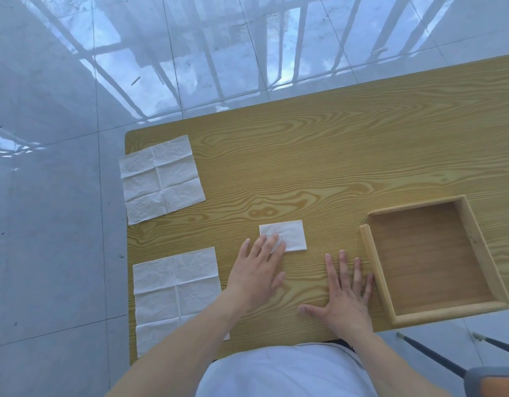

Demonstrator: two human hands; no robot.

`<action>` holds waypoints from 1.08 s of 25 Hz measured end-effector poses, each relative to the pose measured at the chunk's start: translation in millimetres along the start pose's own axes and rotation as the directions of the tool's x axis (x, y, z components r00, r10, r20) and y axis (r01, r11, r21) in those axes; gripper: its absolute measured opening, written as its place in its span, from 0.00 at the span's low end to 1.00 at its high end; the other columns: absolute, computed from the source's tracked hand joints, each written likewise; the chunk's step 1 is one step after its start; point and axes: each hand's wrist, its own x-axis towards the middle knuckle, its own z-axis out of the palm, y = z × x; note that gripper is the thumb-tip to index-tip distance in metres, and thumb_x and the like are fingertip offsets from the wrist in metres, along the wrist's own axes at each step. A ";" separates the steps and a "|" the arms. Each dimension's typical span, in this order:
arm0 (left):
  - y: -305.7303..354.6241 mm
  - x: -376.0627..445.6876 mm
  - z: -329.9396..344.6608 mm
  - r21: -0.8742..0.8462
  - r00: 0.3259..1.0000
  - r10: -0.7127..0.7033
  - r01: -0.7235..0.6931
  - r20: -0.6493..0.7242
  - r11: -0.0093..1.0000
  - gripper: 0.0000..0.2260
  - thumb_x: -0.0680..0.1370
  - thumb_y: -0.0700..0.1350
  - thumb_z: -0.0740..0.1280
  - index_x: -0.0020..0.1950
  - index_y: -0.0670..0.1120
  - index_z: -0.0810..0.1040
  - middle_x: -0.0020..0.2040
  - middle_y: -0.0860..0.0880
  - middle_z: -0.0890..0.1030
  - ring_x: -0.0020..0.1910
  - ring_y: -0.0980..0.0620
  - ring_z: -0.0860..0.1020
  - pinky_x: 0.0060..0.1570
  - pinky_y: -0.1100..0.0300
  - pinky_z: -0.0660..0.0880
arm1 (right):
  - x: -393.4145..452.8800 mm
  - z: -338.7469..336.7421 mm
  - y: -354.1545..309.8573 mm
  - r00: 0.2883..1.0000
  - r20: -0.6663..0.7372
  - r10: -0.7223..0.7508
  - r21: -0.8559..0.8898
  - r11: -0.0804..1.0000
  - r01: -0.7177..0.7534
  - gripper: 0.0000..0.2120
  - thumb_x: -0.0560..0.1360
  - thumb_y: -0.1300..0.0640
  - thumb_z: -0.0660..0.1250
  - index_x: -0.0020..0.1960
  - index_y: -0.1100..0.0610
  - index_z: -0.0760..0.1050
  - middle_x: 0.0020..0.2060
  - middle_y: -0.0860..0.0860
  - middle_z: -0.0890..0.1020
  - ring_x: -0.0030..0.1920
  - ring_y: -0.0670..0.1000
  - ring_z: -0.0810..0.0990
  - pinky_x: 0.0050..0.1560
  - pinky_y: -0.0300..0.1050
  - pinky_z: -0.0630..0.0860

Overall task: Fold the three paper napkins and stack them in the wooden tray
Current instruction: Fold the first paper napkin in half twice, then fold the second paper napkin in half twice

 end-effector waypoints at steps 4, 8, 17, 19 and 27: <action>-3.9 3.1 -3.6 0.002 1.000 0.029 -0.029 -0.002 1.000 0.30 0.81 0.59 0.52 0.79 0.48 0.47 0.80 0.46 0.51 0.78 0.43 0.50 0.76 0.43 0.52 | 0.5 0.8 1.5 1.000 -0.015 -0.006 -0.012 1.000 0.006 0.63 0.53 0.13 0.48 0.76 0.44 0.29 0.76 0.46 0.29 0.75 0.56 0.26 0.69 0.58 0.21; -6.2 -10.4 -4.5 -0.070 0.988 0.055 -0.065 -0.141 0.995 0.24 0.80 0.57 0.54 0.73 0.48 0.61 0.74 0.45 0.66 0.72 0.43 0.64 0.70 0.46 0.65 | 1.7 1.6 1.0 1.000 -0.018 -0.007 -0.002 1.000 0.007 0.63 0.53 0.13 0.48 0.76 0.43 0.28 0.76 0.46 0.27 0.74 0.56 0.25 0.68 0.58 0.20; -27.8 -123.0 28.2 -0.213 0.950 -0.168 0.113 -0.263 0.970 0.16 0.76 0.57 0.60 0.57 0.50 0.78 0.55 0.51 0.80 0.54 0.49 0.78 0.52 0.53 0.76 | -19.5 -6.7 -19.3 0.914 -0.135 -0.383 -0.131 0.921 0.366 0.33 0.73 0.33 0.59 0.73 0.47 0.65 0.74 0.51 0.66 0.75 0.56 0.60 0.76 0.56 0.55; -25.0 -152.1 35.8 -0.265 0.937 -0.240 0.172 -0.253 0.949 0.16 0.76 0.57 0.61 0.58 0.50 0.78 0.55 0.52 0.80 0.54 0.50 0.78 0.53 0.53 0.76 | -35.5 -8.3 -36.6 0.820 -0.149 -0.553 -0.145 0.832 0.535 0.20 0.75 0.40 0.64 0.62 0.49 0.77 0.61 0.48 0.80 0.63 0.53 0.76 0.66 0.52 0.70; -12.2 -259.3 69.3 -0.311 0.890 -0.435 0.378 -0.138 0.872 0.18 0.75 0.56 0.66 0.59 0.48 0.79 0.57 0.50 0.79 0.57 0.48 0.76 0.57 0.54 0.73 | -86.7 8.6 -75.4 0.690 0.011 -0.723 -0.189 0.677 0.712 0.19 0.79 0.41 0.57 0.65 0.46 0.74 0.61 0.43 0.78 0.64 0.48 0.72 0.64 0.45 0.65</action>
